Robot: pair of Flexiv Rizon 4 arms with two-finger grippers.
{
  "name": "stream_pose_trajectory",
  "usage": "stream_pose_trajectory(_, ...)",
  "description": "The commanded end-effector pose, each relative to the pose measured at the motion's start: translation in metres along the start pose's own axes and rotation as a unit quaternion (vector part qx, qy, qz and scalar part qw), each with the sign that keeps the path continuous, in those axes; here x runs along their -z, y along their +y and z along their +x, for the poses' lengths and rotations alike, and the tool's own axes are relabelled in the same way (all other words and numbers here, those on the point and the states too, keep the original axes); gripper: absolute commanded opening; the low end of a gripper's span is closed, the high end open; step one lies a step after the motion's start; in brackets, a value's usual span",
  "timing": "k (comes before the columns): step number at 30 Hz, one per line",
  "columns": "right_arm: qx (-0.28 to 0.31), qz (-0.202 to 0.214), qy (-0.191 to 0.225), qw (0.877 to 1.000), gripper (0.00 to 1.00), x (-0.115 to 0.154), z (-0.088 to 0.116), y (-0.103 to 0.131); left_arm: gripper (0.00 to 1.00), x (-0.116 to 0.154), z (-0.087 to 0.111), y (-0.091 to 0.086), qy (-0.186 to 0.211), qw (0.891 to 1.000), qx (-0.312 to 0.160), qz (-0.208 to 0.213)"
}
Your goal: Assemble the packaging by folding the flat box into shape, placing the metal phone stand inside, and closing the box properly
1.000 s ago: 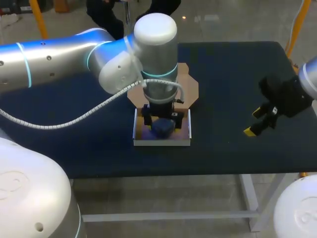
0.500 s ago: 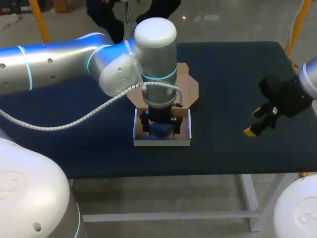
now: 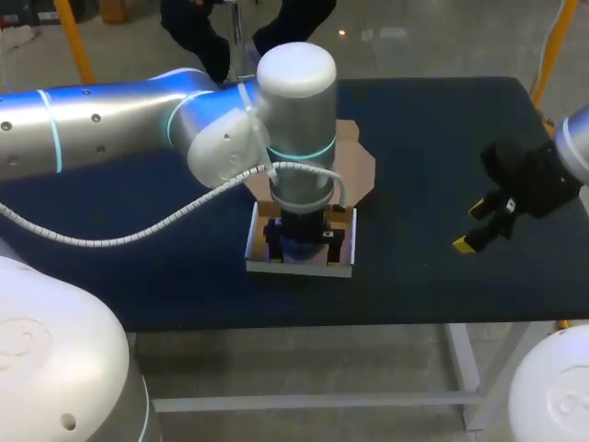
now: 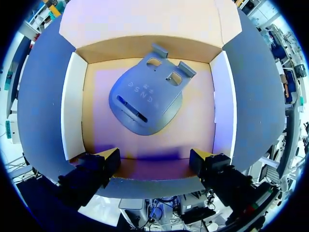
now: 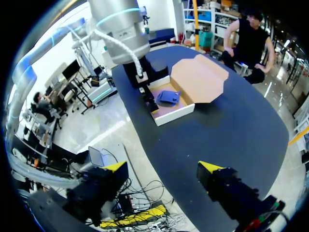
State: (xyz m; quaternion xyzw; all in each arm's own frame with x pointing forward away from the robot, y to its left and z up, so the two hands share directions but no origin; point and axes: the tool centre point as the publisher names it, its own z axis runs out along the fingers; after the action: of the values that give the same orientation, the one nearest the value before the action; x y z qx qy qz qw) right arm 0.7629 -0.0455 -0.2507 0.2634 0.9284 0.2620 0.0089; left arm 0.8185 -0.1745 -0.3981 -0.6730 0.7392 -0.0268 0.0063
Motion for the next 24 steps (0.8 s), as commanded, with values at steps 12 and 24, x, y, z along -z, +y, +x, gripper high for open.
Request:
stream_pose_trajectory(12,0.001,-0.001,0.002,1.0,1.0,0.002,0.0,0.0,1.0,-0.001,0.003,0.027,-0.005,0.999,0.032,-0.005)
stream_pose_trajectory(24,0.001,-0.001,0.002,1.0,1.0,0.002,0.0,0.0,1.0,0.0,0.006,0.038,-0.006,0.999,0.048,-0.011)
